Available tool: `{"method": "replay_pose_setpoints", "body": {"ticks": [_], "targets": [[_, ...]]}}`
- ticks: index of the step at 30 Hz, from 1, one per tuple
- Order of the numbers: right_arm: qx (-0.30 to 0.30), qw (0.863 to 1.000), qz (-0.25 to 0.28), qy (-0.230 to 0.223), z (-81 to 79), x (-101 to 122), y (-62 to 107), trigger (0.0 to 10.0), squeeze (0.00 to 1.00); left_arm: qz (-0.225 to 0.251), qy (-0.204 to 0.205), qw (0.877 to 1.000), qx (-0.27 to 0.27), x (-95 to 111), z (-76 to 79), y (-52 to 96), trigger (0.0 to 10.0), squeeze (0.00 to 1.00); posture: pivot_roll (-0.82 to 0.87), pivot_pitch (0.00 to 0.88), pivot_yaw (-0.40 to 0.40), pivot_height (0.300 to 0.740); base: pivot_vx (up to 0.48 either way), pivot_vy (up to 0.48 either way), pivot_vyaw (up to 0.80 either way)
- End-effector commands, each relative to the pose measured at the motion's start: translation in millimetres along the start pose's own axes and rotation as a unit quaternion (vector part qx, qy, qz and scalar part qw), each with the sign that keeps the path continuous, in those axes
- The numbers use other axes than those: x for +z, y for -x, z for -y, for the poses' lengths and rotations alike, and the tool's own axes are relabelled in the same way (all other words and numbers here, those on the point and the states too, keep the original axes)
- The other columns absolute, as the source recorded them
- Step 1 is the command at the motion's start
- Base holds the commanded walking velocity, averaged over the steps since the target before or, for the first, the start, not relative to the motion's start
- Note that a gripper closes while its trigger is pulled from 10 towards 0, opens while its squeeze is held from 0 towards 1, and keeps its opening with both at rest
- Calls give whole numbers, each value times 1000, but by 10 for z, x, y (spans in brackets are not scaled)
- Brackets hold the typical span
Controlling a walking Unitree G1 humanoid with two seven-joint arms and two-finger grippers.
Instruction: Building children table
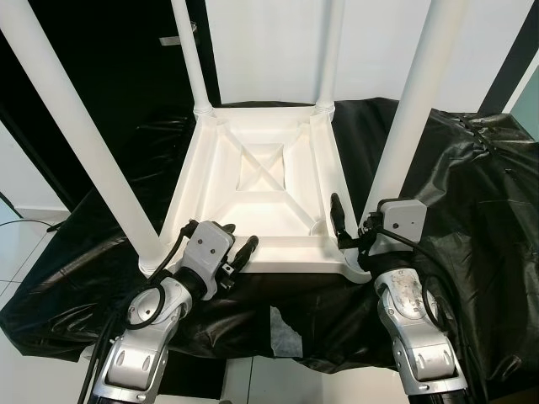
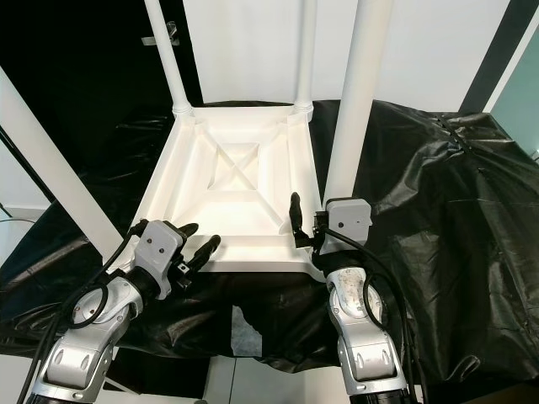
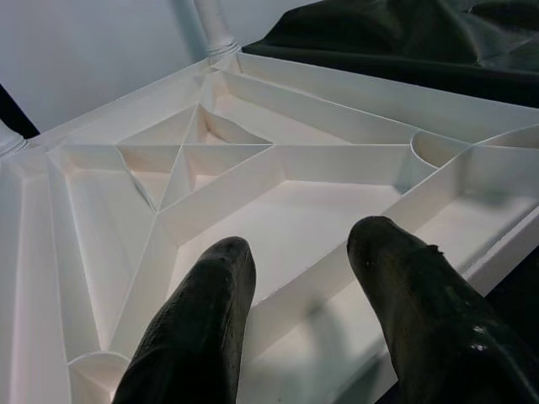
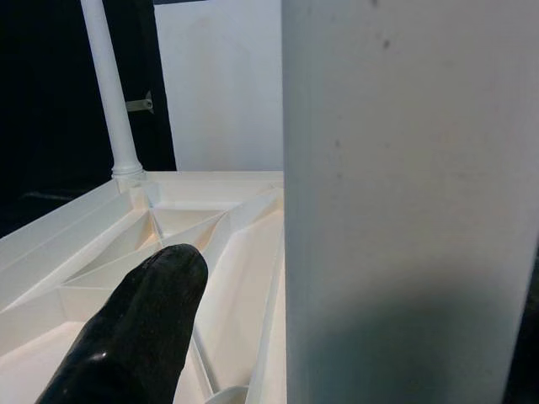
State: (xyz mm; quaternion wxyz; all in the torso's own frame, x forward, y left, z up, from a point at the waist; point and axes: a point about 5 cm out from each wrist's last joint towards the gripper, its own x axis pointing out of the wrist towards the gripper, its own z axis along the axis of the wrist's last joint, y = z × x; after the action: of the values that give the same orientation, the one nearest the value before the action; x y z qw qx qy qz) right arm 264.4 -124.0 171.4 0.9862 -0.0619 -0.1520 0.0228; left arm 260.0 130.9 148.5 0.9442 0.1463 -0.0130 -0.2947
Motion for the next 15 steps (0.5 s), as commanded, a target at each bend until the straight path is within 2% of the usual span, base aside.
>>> {"method": "replay_pose_setpoints", "body": {"ticks": [1,15], "targets": [[1,1000,1,0,-13,17,-6,10000,0,-2,-8,1000,6,27,-8,-14,10000,0,60,0,17,740,0,0,0],[-4,1000,-18,-20,-4,-11,0,10000,0,-4,-18,1000,3,34,-14,-23,10000,0,60,0,18,740,0,0,0]]}}
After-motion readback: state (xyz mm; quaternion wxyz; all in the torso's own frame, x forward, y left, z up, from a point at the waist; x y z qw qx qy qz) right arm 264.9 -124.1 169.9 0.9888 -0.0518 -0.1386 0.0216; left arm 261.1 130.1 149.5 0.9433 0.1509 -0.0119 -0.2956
